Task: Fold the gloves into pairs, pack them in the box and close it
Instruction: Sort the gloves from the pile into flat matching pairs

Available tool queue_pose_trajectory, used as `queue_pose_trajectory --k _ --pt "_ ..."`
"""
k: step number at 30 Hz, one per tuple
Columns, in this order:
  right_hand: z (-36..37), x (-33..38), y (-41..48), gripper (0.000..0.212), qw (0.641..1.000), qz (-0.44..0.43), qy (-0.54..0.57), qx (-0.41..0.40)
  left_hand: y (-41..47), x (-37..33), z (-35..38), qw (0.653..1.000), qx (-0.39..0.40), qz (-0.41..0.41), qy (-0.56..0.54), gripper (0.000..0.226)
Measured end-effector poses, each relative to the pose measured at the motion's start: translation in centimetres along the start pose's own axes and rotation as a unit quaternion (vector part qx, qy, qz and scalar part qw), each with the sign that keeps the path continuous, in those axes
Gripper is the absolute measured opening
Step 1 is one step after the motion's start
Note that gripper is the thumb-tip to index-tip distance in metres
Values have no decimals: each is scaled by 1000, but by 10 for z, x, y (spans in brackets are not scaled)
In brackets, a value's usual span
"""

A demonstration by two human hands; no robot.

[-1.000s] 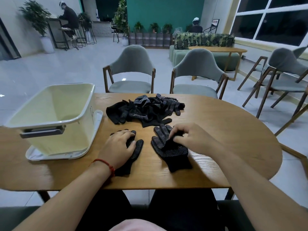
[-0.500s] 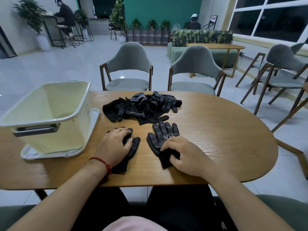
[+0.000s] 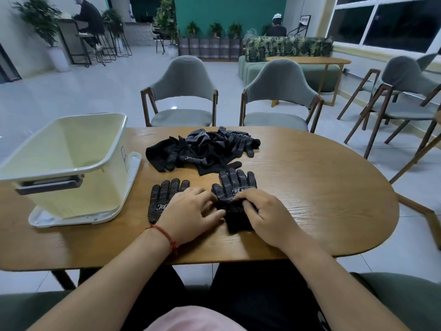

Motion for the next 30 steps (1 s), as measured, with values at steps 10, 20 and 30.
queue_pose_trajectory --k 10,20,30 --pt "-5 17 -8 29 992 -94 -55 -67 5 7 11 999 3 -30 17 62" --pt "9 16 -11 39 993 -48 -109 7 3 4 9 999 -6 -32 19 55" --pt "9 12 -10 31 996 -29 -79 12 1 1 8 999 23 -34 22 77"
Point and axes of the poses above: each hand's wrist, its own y-axis towards the middle knuckle, its own z-axis out of the palm, x = y × z, the point moved 8 cm from there along y, towards the middle knuckle, and after that the axes turned 1 degree about -z, right-handed, at the moved point
